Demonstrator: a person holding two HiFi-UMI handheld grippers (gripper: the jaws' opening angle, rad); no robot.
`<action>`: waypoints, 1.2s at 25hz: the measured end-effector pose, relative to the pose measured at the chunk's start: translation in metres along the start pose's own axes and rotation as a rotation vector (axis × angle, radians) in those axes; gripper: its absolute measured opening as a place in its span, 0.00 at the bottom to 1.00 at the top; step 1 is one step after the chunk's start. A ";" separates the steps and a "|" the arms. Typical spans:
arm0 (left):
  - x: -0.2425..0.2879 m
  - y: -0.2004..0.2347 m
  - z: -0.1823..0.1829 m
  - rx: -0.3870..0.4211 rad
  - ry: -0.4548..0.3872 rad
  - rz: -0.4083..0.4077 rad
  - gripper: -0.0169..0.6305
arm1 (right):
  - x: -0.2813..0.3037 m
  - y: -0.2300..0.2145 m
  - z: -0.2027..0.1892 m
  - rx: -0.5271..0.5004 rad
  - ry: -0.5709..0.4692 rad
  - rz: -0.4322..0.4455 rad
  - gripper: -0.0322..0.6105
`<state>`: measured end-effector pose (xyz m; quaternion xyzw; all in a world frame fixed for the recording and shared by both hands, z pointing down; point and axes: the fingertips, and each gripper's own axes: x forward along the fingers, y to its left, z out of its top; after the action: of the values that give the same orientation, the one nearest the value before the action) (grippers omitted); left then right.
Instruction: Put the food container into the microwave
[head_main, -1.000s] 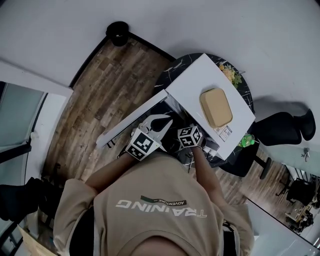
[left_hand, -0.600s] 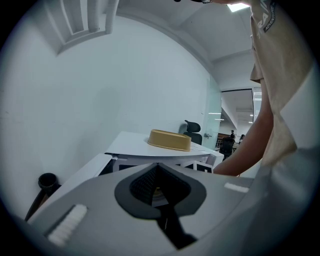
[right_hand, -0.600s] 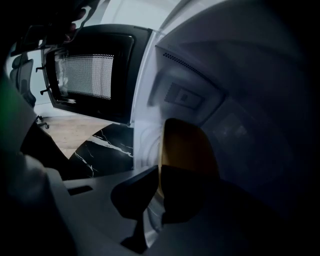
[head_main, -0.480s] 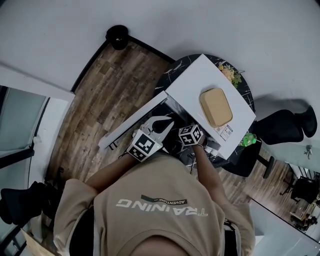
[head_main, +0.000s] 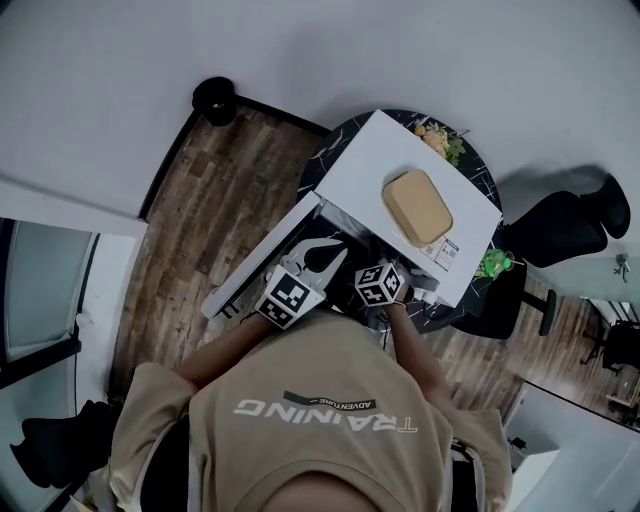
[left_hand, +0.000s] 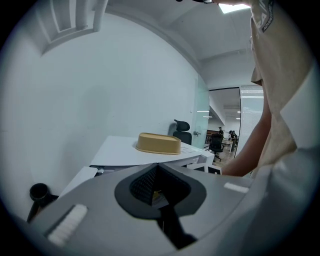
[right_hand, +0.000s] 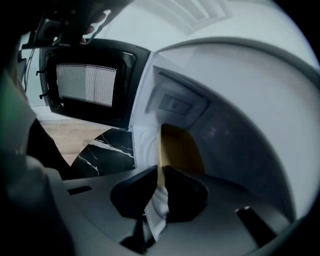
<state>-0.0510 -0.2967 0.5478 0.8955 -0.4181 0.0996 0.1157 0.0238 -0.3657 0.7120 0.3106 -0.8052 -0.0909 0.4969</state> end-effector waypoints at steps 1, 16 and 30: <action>0.000 -0.001 0.001 0.002 0.000 -0.011 0.03 | -0.005 -0.001 0.000 0.017 -0.004 -0.011 0.07; -0.002 -0.019 -0.014 -0.013 -0.007 -0.184 0.03 | -0.072 0.009 0.012 0.368 -0.053 -0.053 0.07; -0.018 -0.065 -0.015 0.020 0.023 -0.135 0.03 | -0.122 0.048 -0.005 0.496 -0.169 0.032 0.07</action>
<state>-0.0134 -0.2385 0.5488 0.9214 -0.3546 0.1060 0.1182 0.0467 -0.2545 0.6458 0.4015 -0.8463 0.0915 0.3379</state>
